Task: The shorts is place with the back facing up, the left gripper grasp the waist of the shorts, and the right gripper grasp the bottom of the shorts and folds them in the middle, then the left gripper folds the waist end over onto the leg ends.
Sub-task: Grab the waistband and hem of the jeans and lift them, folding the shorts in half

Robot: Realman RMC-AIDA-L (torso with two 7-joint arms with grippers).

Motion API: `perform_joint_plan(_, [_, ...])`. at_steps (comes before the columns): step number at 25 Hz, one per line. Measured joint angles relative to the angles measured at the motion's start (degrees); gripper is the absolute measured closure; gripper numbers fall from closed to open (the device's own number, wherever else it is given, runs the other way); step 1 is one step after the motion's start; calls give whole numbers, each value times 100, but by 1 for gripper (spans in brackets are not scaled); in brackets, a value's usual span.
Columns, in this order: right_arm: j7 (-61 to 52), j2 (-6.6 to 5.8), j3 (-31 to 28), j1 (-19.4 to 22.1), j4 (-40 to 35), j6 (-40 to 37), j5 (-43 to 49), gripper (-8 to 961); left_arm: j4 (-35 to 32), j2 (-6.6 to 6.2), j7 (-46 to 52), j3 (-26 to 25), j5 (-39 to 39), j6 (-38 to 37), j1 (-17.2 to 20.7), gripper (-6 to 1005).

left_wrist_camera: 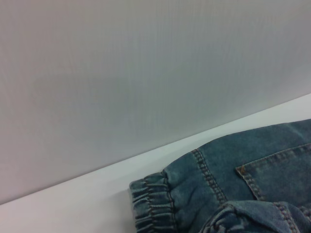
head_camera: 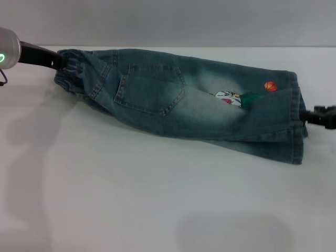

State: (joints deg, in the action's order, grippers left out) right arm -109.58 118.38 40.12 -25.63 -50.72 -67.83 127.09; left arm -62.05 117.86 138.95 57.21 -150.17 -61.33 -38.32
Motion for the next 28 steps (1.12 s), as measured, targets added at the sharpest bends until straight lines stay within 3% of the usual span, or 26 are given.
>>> perform_joint_plan(5, [-363, -1, 250, -3, 1, -58, 358, 512, 0, 0, 9, 0, -9, -1, -10, 931])
perform_joint_plan(28, [-335, 30, 662, -223, 72, -152, 267, 514, 152, -9, 1, 0, -12, 48, -105, 925])
